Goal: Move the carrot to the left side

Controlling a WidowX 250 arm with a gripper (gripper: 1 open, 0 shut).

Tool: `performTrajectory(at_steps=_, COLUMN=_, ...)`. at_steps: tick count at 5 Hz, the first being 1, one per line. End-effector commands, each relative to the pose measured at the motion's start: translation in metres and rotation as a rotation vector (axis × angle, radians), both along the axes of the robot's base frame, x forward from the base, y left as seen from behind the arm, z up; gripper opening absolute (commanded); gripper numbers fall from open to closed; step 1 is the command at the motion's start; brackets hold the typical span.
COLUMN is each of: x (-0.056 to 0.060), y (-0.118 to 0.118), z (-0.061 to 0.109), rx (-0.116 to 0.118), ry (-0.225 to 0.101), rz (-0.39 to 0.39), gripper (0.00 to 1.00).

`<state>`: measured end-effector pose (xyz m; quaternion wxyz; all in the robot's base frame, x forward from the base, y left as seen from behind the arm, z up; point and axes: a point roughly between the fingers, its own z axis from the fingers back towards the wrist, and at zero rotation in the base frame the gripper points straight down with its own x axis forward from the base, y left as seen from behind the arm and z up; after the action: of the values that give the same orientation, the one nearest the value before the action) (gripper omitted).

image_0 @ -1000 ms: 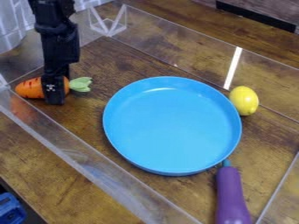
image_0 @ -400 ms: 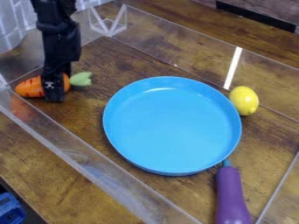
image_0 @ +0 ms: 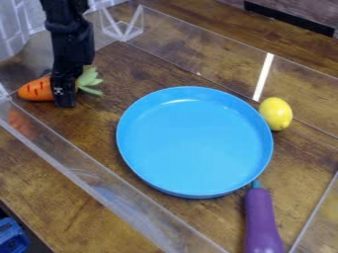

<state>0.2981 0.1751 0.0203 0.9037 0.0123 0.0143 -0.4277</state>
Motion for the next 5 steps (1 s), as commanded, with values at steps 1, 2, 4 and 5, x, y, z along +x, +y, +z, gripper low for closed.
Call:
performTrajectory(at_steps=1, x=0.002, y=0.011, z=0.005, rx=0.005, ry=-0.014, rz=-0.006, gripper=0.0)
performTrajectory(at_steps=2, x=0.006, y=0.013, z=0.003, rx=0.002, ry=-0.01, rz=-0.049, gripper=0.0)
performTrajectory(at_steps=4, x=0.018, y=0.019, z=0.004, rx=-0.003, ry=-0.029, rz=-0.109, gripper=1.0)
performTrajectory(at_steps=5, x=0.023, y=0.019, z=0.005, rx=-0.004, ry=-0.038, rz=-0.091, gripper=1.0)
